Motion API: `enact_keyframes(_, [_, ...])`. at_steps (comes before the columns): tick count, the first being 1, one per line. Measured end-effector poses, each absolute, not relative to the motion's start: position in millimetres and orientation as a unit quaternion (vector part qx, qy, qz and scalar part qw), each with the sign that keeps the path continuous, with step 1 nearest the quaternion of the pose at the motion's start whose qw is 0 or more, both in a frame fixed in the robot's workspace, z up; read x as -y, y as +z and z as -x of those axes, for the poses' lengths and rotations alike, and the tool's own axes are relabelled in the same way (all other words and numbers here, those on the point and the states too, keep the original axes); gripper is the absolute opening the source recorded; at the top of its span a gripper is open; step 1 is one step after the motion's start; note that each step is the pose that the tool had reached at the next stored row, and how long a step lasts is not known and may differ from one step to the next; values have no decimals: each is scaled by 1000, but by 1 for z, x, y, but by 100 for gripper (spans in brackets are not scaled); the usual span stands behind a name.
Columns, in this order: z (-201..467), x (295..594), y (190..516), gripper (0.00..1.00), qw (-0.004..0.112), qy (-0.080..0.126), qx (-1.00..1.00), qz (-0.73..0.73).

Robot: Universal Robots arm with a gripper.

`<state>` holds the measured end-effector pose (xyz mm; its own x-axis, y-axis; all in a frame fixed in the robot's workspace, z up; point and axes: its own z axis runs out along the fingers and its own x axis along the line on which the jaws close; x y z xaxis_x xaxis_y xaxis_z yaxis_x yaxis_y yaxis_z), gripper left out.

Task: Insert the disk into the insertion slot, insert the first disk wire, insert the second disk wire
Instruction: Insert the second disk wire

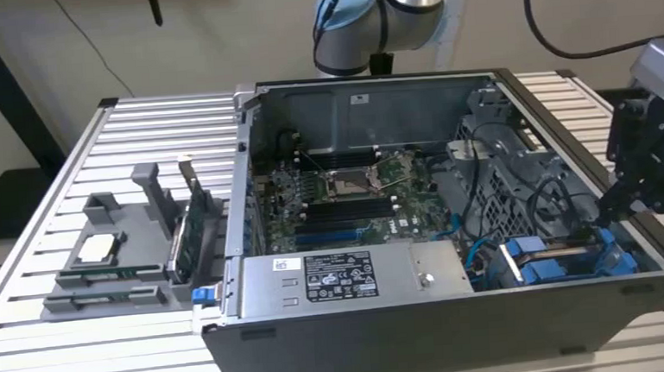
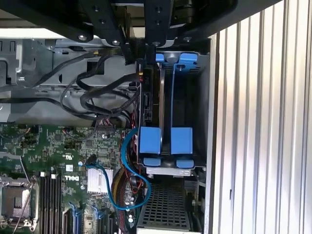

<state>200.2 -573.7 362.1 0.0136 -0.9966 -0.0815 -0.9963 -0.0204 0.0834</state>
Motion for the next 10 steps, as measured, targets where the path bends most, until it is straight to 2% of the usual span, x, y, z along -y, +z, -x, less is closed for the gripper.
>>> enact_keyframes(6, [-200, 574, 361, 24, -3, -63, 699, -712])
enact_keyframes(8, [-200, 574, 364, 16, -4, -64, 699, -712])
enact_keyframes(10, [-199, 574, 368, 16, -5, -64, 699, -712])
